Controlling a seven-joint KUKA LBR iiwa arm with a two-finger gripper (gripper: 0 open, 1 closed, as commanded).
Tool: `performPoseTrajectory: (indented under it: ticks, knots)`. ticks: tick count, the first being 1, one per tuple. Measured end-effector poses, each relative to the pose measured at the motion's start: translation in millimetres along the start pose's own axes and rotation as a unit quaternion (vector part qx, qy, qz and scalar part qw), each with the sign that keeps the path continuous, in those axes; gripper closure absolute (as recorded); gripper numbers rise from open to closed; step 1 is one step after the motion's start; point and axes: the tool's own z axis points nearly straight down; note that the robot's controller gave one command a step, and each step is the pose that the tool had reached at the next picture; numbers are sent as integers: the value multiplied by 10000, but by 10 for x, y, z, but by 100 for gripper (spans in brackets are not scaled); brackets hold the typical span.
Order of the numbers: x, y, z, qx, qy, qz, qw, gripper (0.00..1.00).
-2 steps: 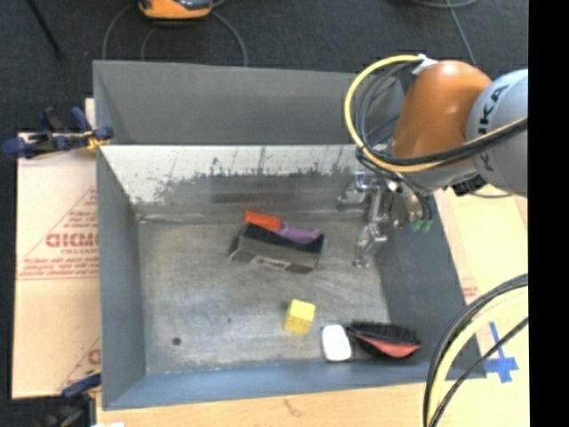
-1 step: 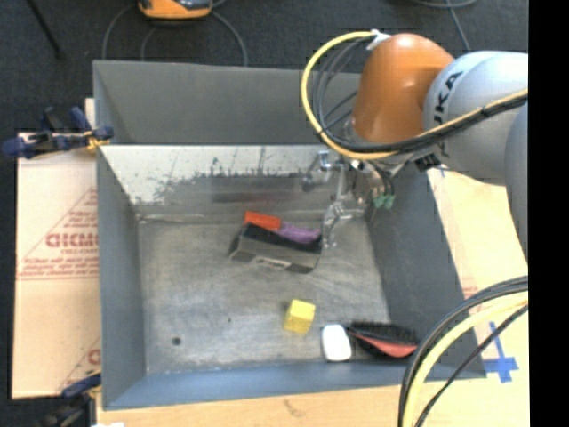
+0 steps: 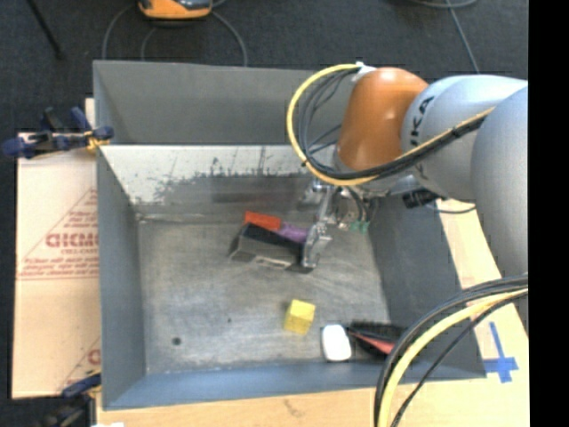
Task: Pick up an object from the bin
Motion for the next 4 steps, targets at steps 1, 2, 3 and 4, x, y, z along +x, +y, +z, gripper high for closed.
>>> performPoseTrajectory:
  ticks: [1,2,3,4]
  knots:
    - [-41,295,378,63,56,-461,9989,0]
    - [-38,286,361,51,54,-442,9990,100]
    - [-38,286,361,52,54,-442,9990,100]
    - [-20,280,319,51,80,-439,9990,100]
